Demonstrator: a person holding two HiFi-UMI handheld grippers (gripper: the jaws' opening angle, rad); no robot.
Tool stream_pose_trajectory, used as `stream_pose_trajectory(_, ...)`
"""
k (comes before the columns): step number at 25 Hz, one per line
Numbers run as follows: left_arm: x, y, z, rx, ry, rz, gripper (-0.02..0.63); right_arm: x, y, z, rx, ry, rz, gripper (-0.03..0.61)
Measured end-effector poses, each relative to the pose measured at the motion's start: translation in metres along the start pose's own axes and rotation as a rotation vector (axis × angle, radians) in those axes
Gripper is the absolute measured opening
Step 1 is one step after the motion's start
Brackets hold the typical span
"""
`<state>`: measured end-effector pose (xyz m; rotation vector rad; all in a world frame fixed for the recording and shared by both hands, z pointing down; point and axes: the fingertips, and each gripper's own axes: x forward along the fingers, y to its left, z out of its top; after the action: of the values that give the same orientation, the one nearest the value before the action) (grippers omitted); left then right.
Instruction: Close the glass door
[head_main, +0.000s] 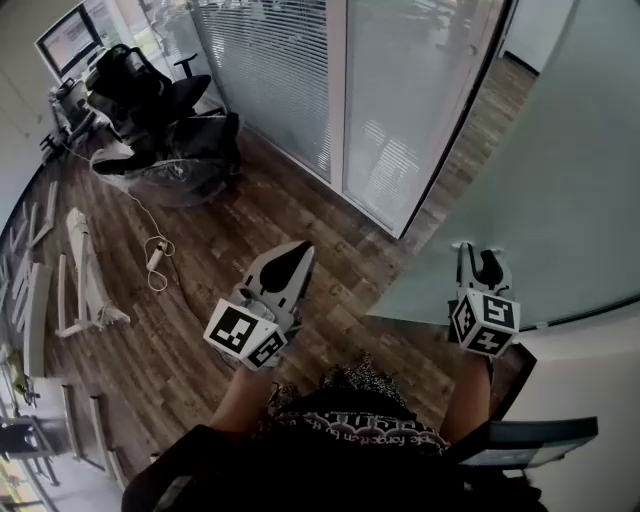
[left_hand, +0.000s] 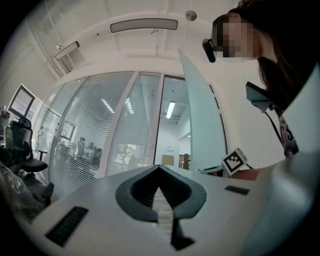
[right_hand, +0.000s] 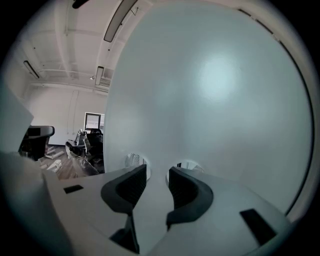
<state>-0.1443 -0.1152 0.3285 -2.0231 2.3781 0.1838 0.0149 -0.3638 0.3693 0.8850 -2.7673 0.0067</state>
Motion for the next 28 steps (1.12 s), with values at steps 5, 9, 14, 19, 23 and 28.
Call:
stream_pose_trajectory(5, 0.055, 0.02, 0.001, 0.02, -0.012, -0.031, 0.002, 0.041, -0.012, 0.013, -0.002, -0.015, -0.031, 0.138)
stream_pose_trajectory(9, 0.106, 0.04, 0.0, 0.045, -0.012, -0.031, 0.002, 0.077, -0.024, 0.015, -0.018, 0.003, -0.033, 0.138)
stream_pose_trajectory(14, 0.159, 0.053, 0.009, 0.057, -0.027, -0.033, 0.002, 0.11, -0.041, 0.024, -0.022, -0.008, -0.051, 0.138)
stream_pose_trajectory(19, 0.2, 0.064, 0.004, 0.047, -0.029, -0.035, 0.002, 0.149, -0.06, 0.031, -0.025, -0.028, -0.066, 0.138)
stream_pose_trajectory(23, 0.232, 0.072, -0.002, 0.04, -0.022, -0.063, 0.002, 0.178, -0.073, 0.034, -0.023, -0.034, -0.097, 0.138)
stream_pose_trajectory(28, 0.27, 0.087, -0.008, 0.024, -0.017, -0.108, 0.002, 0.208, -0.089, 0.041, -0.016, -0.041, -0.135, 0.138)
